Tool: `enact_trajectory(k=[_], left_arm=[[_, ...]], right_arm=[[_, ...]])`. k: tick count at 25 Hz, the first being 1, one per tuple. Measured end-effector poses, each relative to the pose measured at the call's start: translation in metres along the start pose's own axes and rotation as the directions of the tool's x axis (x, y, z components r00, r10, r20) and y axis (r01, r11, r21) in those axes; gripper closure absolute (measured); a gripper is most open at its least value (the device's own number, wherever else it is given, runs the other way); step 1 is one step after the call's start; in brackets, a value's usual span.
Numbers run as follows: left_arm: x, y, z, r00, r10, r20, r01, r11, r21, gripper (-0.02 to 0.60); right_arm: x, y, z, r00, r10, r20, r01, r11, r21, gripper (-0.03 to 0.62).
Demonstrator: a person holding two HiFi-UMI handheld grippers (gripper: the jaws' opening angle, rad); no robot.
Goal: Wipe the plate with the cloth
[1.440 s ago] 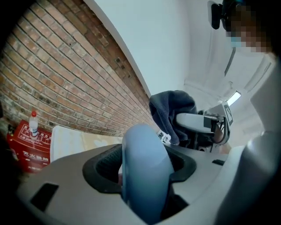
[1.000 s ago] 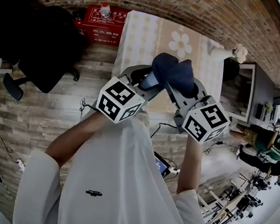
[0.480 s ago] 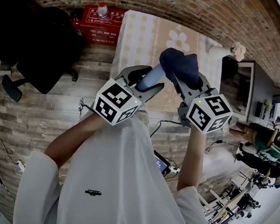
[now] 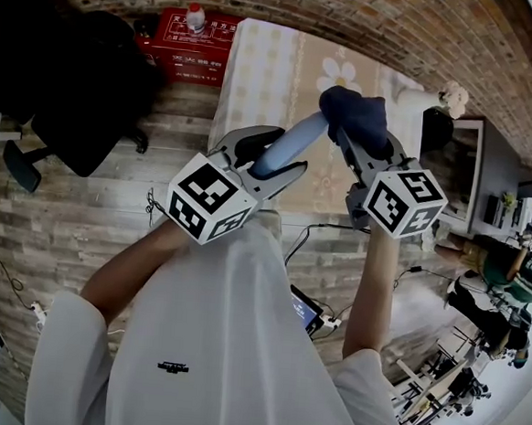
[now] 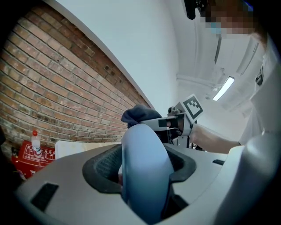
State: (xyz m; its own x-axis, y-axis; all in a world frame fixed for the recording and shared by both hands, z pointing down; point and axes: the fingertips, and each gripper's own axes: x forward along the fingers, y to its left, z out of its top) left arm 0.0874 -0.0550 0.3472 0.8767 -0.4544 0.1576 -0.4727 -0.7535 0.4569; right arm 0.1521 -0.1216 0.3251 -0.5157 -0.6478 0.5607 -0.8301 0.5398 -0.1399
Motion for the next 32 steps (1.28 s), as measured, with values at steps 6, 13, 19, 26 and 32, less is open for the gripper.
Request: enact_trajectory(k=[6, 13, 19, 26, 32], left_arm=[[-0.003, 0.004, 0.008, 0.999, -0.01, 0.043, 0.011, 0.999, -0.036, 0.322], [-0.004, 0.004, 0.029, 0.995, -0.027, 0.096, 0.033, 0.997, -0.063, 0.322], [-0.003, 0.005, 0.034, 0.993, -0.032, 0.116, 0.042, 0.995, -0.088, 0.322], [-0.003, 0.008, 0.043, 0.989, -0.036, 0.14, 0.05, 0.994, -0.097, 0.321], [-0.004, 0.011, 0.053, 0.985, -0.037, 0.169, 0.056, 0.993, -0.108, 0.322]], right_arm=[[0.008, -0.025, -0.017, 0.998, -0.061, -0.033, 0.061, 0.998, 0.005, 0.462], [0.015, -0.052, -0.036, 0.992, -0.123, -0.031, 0.125, 0.99, 0.066, 0.462], [0.022, -0.067, -0.058, 0.988, -0.135, -0.072, 0.142, 0.984, 0.107, 0.462], [0.031, -0.072, -0.083, 0.983, -0.132, -0.126, 0.15, 0.979, 0.14, 0.462], [0.034, -0.072, -0.107, 0.985, -0.103, -0.14, 0.133, 0.965, 0.226, 0.462]])
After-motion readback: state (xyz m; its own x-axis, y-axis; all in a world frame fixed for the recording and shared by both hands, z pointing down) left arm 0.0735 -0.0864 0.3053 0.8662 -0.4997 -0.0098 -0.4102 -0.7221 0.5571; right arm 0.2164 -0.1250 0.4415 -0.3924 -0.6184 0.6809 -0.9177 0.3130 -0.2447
